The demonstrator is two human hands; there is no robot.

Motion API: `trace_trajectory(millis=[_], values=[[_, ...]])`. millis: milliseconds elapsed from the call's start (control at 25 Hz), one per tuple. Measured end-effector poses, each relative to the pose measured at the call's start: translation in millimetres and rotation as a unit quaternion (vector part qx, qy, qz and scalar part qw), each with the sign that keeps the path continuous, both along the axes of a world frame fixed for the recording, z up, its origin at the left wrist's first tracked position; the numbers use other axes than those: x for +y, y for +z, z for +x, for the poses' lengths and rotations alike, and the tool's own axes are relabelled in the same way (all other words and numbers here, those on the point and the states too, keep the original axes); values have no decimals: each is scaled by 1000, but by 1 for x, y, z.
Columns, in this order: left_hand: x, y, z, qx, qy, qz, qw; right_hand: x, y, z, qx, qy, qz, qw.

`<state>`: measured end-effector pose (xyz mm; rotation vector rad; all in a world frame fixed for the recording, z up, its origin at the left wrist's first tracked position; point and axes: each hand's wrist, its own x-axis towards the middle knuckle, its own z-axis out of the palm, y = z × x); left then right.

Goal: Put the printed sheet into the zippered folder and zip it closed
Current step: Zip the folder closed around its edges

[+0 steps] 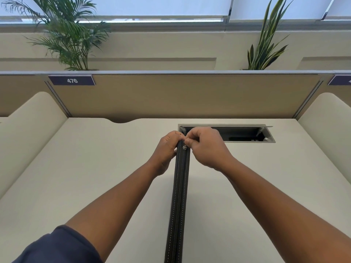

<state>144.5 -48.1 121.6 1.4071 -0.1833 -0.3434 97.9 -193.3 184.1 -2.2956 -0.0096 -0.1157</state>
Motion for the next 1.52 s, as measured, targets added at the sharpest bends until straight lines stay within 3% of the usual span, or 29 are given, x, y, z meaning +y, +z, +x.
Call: trace_trajectory(millis=[240, 520, 840, 1080, 1520], values=[[-3, -4, 0, -2, 10, 13, 1000, -3, -5, 32, 11, -26, 27, 999], [-4, -2, 3, 7, 25, 26, 999, -1, -6, 63, 144, -48, 152, 977], [-2, 18, 25, 140, -10, 83, 987, -4, -19, 44, 166, -64, 278, 944], [-13, 24, 39, 134, 27, 146, 980, -2, -20, -1, 192, -3, 195, 962], [-46, 22, 65, 115, 94, 184, 972, -24, -38, 8, 95, -32, 164, 981]])
